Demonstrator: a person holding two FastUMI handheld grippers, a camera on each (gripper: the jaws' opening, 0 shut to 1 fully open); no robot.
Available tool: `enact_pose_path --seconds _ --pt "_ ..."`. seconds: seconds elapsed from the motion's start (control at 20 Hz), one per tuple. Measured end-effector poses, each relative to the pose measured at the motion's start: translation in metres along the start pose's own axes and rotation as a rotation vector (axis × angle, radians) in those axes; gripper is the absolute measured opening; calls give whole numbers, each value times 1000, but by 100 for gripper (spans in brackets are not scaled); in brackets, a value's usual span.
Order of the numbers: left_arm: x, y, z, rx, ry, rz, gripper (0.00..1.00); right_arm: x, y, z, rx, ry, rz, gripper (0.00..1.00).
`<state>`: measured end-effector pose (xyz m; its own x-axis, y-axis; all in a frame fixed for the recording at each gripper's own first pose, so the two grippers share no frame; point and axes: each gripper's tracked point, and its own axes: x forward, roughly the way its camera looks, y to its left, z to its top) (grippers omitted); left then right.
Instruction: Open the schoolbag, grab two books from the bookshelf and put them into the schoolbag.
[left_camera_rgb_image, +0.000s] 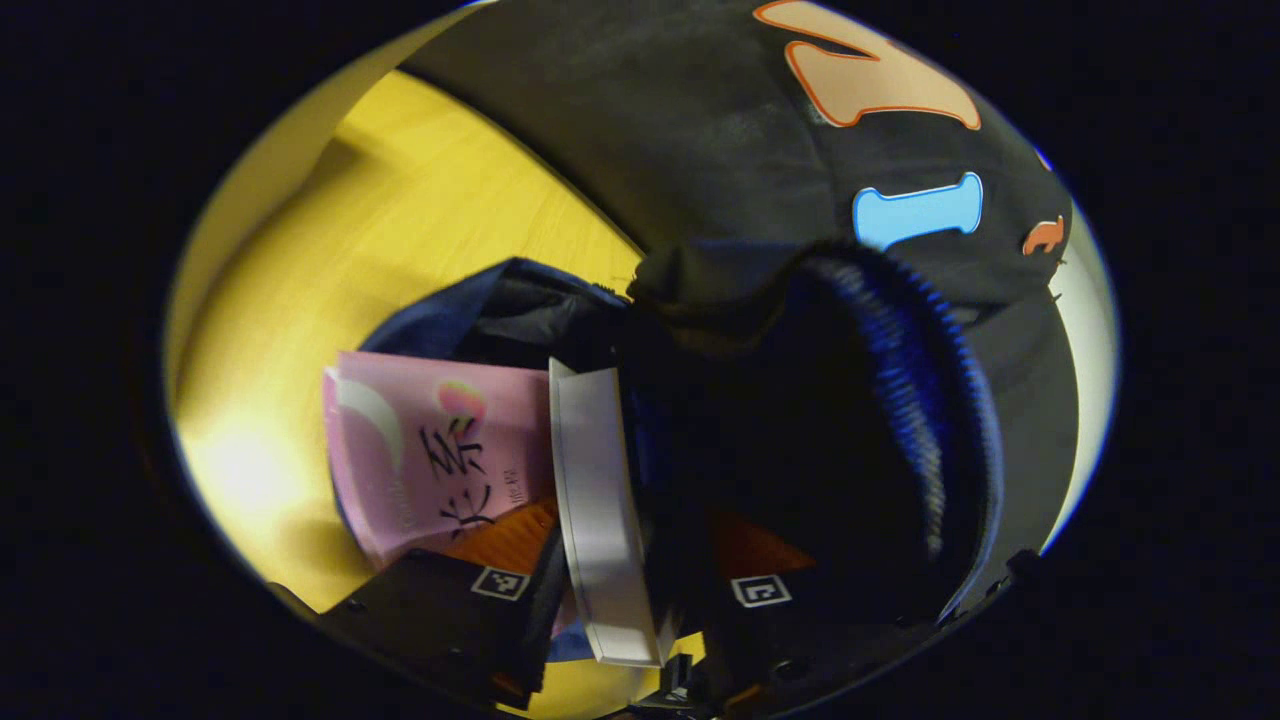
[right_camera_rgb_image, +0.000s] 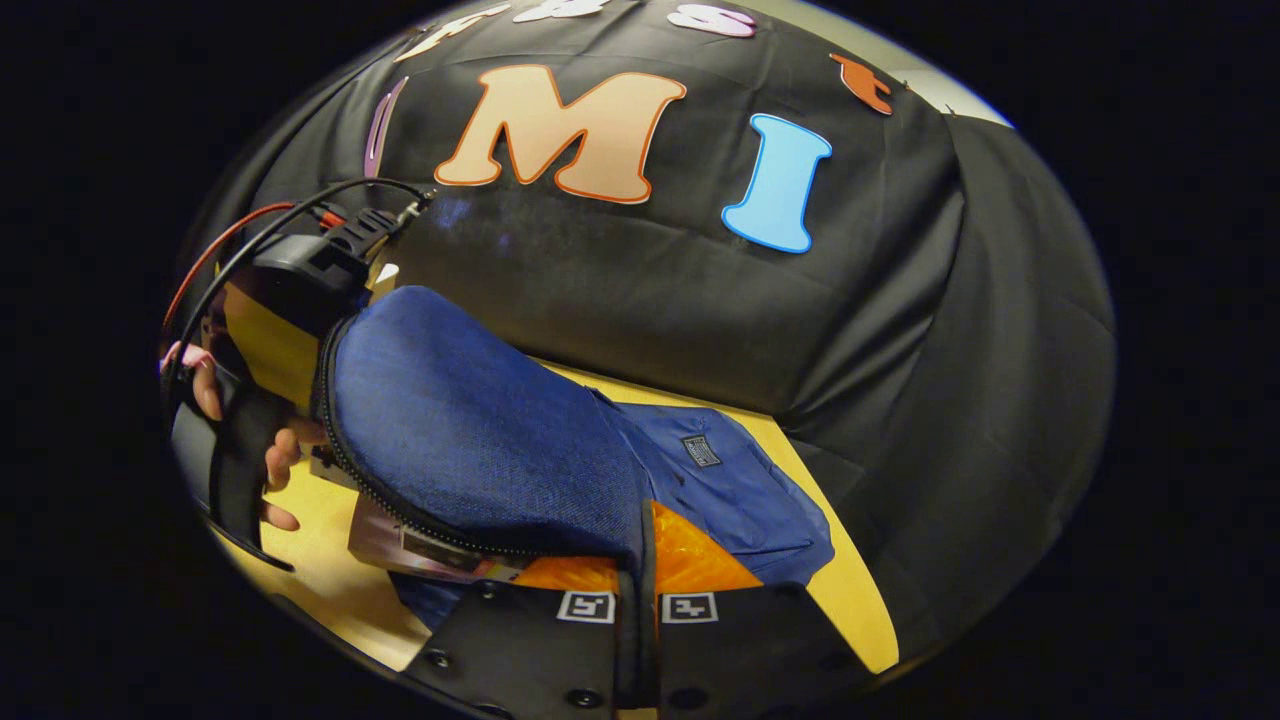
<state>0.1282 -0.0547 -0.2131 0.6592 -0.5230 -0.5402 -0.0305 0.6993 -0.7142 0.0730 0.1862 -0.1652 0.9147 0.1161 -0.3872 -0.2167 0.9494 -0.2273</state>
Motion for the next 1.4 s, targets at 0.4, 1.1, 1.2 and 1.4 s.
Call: enact_pose_path --seconds 0.4,1.1,1.2,1.4 --pt "-82 20 17 196 -103 180 94 -3 0 -6 30 18 -4 2" --pt "-212 24 51 310 -212 270 93 -30 52 -41 53 151 80 63" --pt "-226 28 60 318 -231 283 93 -45 56 -41 74 150 78 86" --pt "-252 35 76 342 -276 314 94 -78 68 -22 132 122 88 94"
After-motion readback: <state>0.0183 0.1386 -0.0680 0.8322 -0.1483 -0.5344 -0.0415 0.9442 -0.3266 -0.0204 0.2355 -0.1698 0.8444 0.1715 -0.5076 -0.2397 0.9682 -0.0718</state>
